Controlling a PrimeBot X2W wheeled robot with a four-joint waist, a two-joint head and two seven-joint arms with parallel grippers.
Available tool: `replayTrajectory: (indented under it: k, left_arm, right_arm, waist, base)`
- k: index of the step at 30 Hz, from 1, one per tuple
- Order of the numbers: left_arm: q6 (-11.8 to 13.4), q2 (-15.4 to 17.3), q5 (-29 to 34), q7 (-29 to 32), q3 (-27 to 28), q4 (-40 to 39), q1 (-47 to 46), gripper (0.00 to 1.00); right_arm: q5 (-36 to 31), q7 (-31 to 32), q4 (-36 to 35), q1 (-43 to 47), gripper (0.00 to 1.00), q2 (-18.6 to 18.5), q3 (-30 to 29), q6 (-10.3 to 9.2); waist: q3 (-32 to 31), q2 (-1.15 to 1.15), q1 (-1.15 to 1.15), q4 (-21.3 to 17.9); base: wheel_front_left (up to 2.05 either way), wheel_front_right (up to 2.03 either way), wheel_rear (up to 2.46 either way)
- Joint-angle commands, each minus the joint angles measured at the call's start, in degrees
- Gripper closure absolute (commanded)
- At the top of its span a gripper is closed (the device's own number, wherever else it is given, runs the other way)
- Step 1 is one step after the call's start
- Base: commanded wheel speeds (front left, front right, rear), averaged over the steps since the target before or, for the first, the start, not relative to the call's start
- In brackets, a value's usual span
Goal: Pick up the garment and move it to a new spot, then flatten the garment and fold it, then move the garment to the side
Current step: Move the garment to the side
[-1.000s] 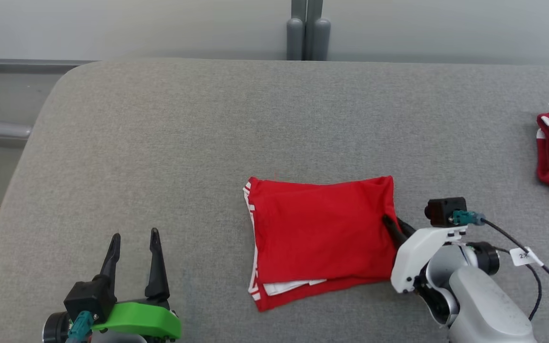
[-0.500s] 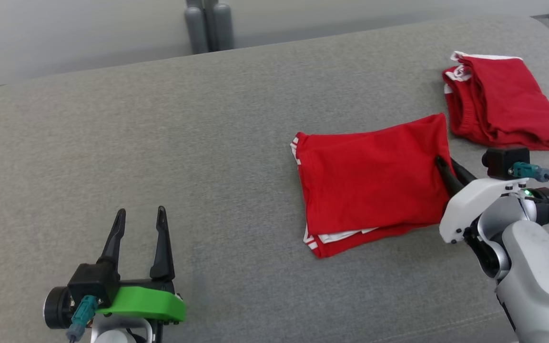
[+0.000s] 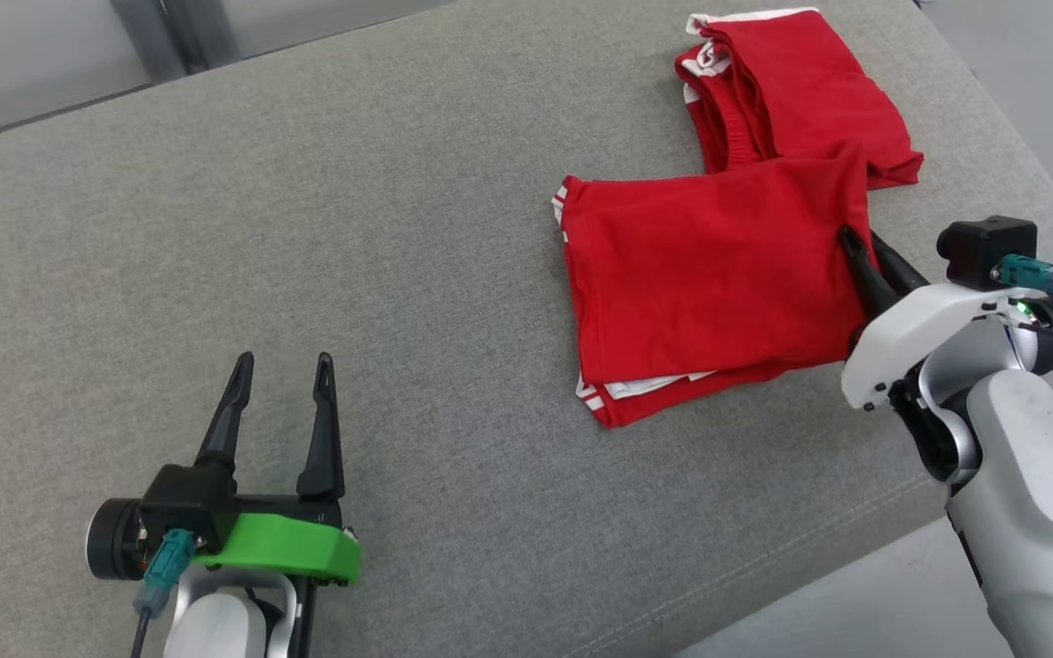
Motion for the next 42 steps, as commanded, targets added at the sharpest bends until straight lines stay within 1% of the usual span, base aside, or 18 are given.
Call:
replayTrajectory:
  k: [1, 6, 9, 11, 17, 21, 31, 33, 35, 40, 41, 42]
  left_arm:
    - [0.0, 0.7, 0.1, 0.0, 0.2, -0.2, -1.2, 0.00]
    - [0.3, 0.6, -0.1, 0.0, 0.9, -0.8, -1.4, 0.00]
    - [0.3, 0.5, -0.1, 0.0, 1.2, -1.1, -1.5, 0.00]
    - [0.4, 0.4, -0.2, 0.0, 1.3, -1.4, -1.7, 0.00]
    - [0.4, 0.1, -0.3, 0.0, 1.2, -1.7, -2.1, 0.00]
    - [0.3, 0.1, -0.2, 0.0, 1.5, -1.8, -2.5, 0.00]
    - [-0.4, -0.1, 0.7, 0.0, 0.9, -2.2, -4.1, 0.00]
    - [-0.6, -0.1, 1.1, 0.0, 0.5, -2.3, -4.5, 0.00]
    - [-0.6, -0.1, 1.2, 0.0, 0.3, -2.4, -4.9, 0.00]
    - [-0.8, -0.1, 1.8, 0.0, 0.2, -2.7, -5.4, 0.00]
    - [-0.7, 0.0, 1.9, 0.0, 0.3, -2.7, -5.5, 0.00]
    - [-0.8, 0.0, 1.9, 0.0, 0.3, -2.7, -5.6, 0.00]
  right_arm:
    - [-0.5, -0.6, -0.1, -1.3, 1.00, 0.2, -0.2, -0.05]
    - [-1.4, -0.4, 0.4, -4.6, 1.00, 0.3, -1.5, -0.05]
    - [-2.2, -0.2, 1.7, -7.9, 1.00, 0.0, -3.2, -0.05]
    - [-3.4, 0.2, 3.4, -11.2, 1.00, -0.8, -5.5, -0.05]
    - [-6.6, 0.5, 8.4, -17.0, 1.00, -4.2, -11.1, -0.05]
    - [-9.2, -0.4, 11.9, -20.2, 1.00, -6.0, -15.4, -0.05]
    - [-15.3, -0.5, 20.3, -24.7, 1.00, -11.0, -23.3, -0.06]
    - [-17.2, -0.5, 22.2, -25.5, 1.00, -11.8, -25.8, -0.06]
    - [-19.1, -1.1, 23.3, -26.1, 1.00, -12.9, -27.8, -0.06]
    - [-23.8, -2.1, 25.3, -26.9, 1.00, -14.3, -32.9, -0.06]
    - [-24.7, -2.7, 25.8, -27.1, 0.92, -14.5, -34.4, -0.06]
    - [-25.5, -3.2, 26.2, -27.2, 0.67, -14.4, -35.3, -0.06]
  waist:
    - [2.0, 0.00, 0.00, -0.7]
    - [2.2, 0.00, 0.00, 2.1]
    - [2.4, 0.00, 0.00, 4.1]
    - [2.8, 0.00, 0.00, 6.1]
    - [4.2, 0.00, 0.00, 10.0]
    - [5.7, 0.00, 0.00, 12.2]
    - [9.9, 0.00, 0.00, 15.8]
    - [11.0, 0.00, 0.00, 16.7]
    - [11.9, 0.00, 0.00, 17.6]
    - [13.6, 0.00, 0.00, 19.1]
    - [13.9, 0.00, 0.00, 19.2]
    - [14.0, 0.00, 0.00, 19.3]
  base:
    - [0.00, 0.00, 0.00]
    - [0.00, 0.00, 0.00]
    - [0.00, 0.00, 0.00]
    - [0.00, 0.00, 0.00]
    - [0.00, 0.00, 0.00]
    - [0.00, 0.00, 0.00]
    - [0.00, 0.00, 0.00]
    - [0.00, 0.00, 0.00]
    - [0.00, 0.00, 0.00]
    - [0.00, 0.00, 0.00]
    - [0.00, 0.00, 0.00]
    - [0.00, 0.00, 0.00]
